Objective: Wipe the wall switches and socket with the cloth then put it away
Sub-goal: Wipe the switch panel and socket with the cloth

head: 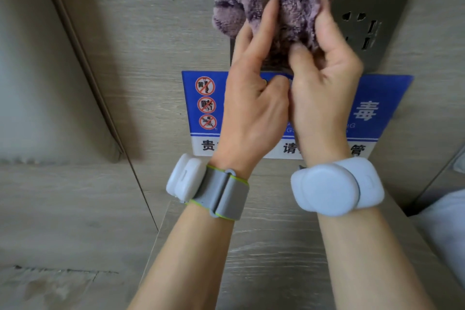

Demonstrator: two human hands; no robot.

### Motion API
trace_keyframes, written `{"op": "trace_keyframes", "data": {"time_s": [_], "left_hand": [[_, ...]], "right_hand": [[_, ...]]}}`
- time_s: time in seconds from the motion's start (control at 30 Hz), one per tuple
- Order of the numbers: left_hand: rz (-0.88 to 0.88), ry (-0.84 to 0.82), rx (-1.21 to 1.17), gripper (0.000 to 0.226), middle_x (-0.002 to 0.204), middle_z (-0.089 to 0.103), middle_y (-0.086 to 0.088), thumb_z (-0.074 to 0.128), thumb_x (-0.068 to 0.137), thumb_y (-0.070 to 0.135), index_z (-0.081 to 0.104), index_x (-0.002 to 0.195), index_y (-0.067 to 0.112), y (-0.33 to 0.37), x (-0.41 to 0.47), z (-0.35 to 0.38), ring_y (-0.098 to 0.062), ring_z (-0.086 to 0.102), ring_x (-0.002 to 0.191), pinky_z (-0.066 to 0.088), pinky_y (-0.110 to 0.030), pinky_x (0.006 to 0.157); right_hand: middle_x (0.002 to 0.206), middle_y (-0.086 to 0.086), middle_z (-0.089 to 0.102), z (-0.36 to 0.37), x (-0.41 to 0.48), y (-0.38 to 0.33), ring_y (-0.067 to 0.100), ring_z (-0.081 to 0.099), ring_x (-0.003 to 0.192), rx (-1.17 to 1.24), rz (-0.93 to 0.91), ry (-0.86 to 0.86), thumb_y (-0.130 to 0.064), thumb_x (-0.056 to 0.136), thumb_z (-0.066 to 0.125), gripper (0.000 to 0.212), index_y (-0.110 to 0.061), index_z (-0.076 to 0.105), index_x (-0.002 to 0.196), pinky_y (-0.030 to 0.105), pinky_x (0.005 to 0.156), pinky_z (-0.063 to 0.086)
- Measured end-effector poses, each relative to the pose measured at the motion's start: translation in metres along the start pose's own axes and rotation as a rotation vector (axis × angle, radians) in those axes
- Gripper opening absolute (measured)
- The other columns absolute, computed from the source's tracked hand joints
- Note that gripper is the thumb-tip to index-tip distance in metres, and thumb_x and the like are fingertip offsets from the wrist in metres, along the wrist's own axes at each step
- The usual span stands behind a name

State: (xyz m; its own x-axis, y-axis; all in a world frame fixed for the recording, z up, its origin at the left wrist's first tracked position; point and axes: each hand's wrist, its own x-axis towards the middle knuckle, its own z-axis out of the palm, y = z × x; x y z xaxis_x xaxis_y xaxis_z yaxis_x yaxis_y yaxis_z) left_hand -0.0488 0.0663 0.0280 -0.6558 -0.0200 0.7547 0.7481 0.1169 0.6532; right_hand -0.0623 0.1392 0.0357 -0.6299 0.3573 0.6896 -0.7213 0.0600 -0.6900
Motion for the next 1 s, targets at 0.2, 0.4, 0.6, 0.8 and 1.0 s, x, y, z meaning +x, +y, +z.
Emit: {"op": "trace_keyframes", "data": {"time_s": [0.2, 0.4, 0.6, 0.8, 1.0], "left_hand": [[-0.016, 0.145, -0.068, 0.075, 0.135, 0.045, -0.004, 0.047, 0.077, -0.019, 0.034, 0.149, 0.000, -0.008, 0.006, -0.013, 0.008, 0.047, 0.118, 0.035, -0.007, 0.104], [-0.027, 0.019, -0.041, 0.078, 0.125, 0.047, 0.003, 0.044, 0.071, -0.018, 0.039, 0.146, 0.000, 0.000, 0.001, 0.000, 0.010, 0.046, 0.114, 0.034, -0.010, 0.107], [-0.120, 0.265, -0.156, 0.072, 0.126, 0.057, 0.002, 0.044, 0.076, -0.012, 0.045, 0.145, 0.007, -0.005, 0.003, -0.011, 0.000, 0.058, 0.105, 0.049, -0.022, 0.096], [-0.140, 0.160, -0.127, 0.069, 0.125, 0.059, 0.002, 0.043, 0.074, -0.015, 0.052, 0.140, 0.004, 0.004, 0.001, 0.003, 0.002, 0.059, 0.113, 0.046, -0.017, 0.104], [-0.200, 0.408, -0.154, 0.059, 0.124, 0.070, -0.007, 0.044, 0.074, -0.009, 0.063, 0.128, 0.005, 0.003, 0.002, -0.009, -0.016, 0.066, 0.116, 0.052, -0.035, 0.107]], "right_hand": [[0.144, 0.012, 0.049, 0.017, -0.006, -0.003, 0.020, 0.047, 0.138, 0.006, 0.036, -0.175, -0.002, 0.088, 0.047, 0.056, -0.006, 0.042, 0.143, 0.042, 0.120, 0.035], [0.146, 0.016, 0.050, 0.003, 0.001, -0.001, 0.028, 0.046, 0.139, 0.005, 0.041, -0.026, 0.001, 0.081, 0.045, 0.062, -0.002, 0.043, 0.143, 0.049, 0.119, 0.035], [0.145, 0.012, 0.051, 0.018, -0.010, -0.006, 0.019, 0.046, 0.139, 0.028, 0.077, -0.154, -0.004, 0.087, 0.048, 0.054, -0.005, 0.046, 0.140, 0.041, 0.120, 0.035], [0.133, 0.011, 0.063, 0.005, -0.006, -0.009, 0.016, 0.058, 0.126, 0.048, 0.063, 0.099, 0.001, 0.086, 0.054, 0.045, 0.001, 0.057, 0.130, 0.038, 0.112, 0.046], [0.125, 0.006, 0.068, 0.018, -0.013, -0.009, 0.003, 0.059, 0.115, 0.013, 0.084, 0.048, 0.003, 0.088, 0.058, 0.037, -0.001, 0.061, 0.125, 0.024, 0.107, 0.048]]}}
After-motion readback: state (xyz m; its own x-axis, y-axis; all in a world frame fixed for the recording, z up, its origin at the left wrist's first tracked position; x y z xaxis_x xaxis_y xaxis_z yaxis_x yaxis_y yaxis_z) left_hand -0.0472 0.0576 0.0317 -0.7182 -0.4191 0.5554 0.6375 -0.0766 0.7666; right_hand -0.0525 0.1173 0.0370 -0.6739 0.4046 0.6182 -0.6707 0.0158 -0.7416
